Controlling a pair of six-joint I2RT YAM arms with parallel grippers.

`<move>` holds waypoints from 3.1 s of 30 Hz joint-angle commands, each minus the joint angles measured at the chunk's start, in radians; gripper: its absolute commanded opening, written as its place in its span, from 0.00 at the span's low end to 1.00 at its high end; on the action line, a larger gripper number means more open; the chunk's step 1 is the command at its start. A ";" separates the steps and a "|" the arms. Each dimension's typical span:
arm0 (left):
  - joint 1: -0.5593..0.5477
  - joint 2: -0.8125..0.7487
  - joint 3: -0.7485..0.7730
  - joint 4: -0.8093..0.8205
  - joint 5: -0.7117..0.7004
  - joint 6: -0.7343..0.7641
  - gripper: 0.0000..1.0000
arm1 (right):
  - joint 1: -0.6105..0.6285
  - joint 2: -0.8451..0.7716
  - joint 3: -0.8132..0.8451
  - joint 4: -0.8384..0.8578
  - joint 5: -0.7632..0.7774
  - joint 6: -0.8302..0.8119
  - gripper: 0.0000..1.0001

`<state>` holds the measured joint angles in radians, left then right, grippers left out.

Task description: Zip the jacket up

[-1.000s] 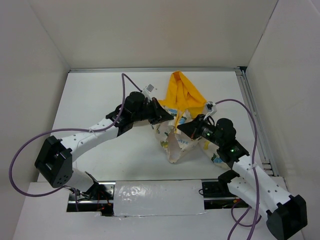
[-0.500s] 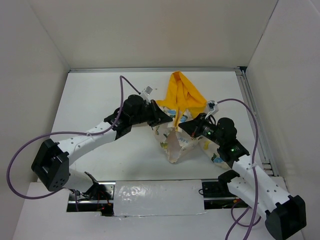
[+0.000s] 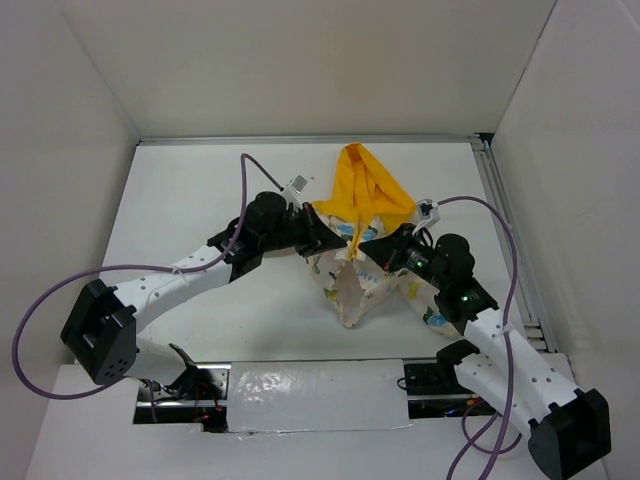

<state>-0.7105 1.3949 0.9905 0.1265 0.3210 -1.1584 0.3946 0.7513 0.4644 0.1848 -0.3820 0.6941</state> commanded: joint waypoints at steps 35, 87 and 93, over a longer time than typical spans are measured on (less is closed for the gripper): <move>0.031 -0.060 0.014 0.058 -0.003 -0.004 0.00 | 0.145 -0.052 0.034 0.038 0.177 -0.119 0.00; 0.031 -0.116 -0.059 0.108 0.023 -0.053 0.00 | 0.145 -0.044 0.003 0.104 0.259 -0.042 0.00; 0.025 -0.114 -0.058 0.102 0.027 -0.057 0.00 | 0.150 -0.040 -0.006 0.125 0.238 -0.034 0.00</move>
<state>-0.6781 1.3125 0.9253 0.1795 0.3279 -1.2087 0.5453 0.7113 0.4458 0.2325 -0.1562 0.6685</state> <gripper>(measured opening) 0.033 0.050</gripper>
